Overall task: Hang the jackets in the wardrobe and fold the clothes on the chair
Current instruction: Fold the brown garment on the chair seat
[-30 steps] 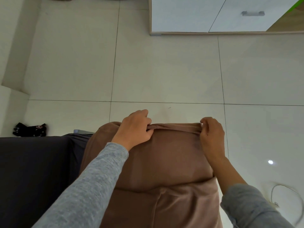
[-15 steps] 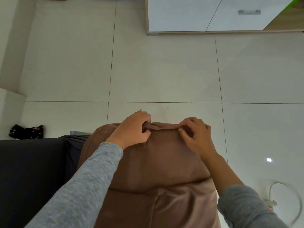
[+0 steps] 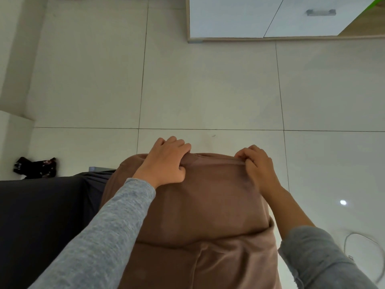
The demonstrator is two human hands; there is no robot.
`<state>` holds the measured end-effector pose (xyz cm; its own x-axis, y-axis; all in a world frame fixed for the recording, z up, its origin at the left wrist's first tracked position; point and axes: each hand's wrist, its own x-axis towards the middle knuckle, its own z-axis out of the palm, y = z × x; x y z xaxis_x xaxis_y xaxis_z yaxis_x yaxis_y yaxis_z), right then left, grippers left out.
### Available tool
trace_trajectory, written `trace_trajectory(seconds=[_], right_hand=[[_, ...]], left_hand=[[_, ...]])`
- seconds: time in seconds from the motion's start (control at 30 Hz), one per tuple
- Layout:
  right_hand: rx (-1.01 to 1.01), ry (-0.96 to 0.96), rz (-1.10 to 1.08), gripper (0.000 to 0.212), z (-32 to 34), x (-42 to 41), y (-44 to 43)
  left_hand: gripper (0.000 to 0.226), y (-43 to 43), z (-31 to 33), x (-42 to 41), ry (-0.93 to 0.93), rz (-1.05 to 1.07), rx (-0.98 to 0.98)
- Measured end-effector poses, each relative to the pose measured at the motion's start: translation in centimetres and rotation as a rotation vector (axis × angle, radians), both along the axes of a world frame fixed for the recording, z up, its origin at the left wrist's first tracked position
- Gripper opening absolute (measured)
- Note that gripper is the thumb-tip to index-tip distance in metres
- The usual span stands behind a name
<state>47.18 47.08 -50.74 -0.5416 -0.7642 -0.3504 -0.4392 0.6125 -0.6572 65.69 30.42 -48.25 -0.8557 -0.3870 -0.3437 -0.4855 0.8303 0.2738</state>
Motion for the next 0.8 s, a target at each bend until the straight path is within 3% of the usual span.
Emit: trace_trajectory(seconds=[0.13,0.27,0.33,0.53,0.7,0.8], right_hand=[[0.057,-0.02,-0.096,0.044,-1.3,-1.0,0.8],[0.051,-0.194,-0.215,0.036,-1.2,-1.6,1.6],[0.04,-0.234,-0.226,0.03,-0.8,-1.9,2.0],[-0.016,-0.177,-0.193,0.011,-0.6,-2.3,2.4],[-0.068,-0.242,-0.218,0.014,-0.4,-1.9,2.2],[0.014,-0.163,-0.168,0.026,-0.3,-2.1,2.4]], left_hand=[[0.02,0.1,-0.7,0.1,-0.055,0.069,0.009],[0.029,0.1,-1.2,0.4,-0.025,0.132,0.016],[0.023,-0.2,-1.5,0.5,-0.011,0.16,0.016],[0.02,-0.3,-1.6,0.4,0.07,0.221,0.079],[0.012,-0.2,-1.4,0.3,0.07,0.232,0.242],[0.017,-0.2,-0.9,0.6,-0.001,0.183,0.165]])
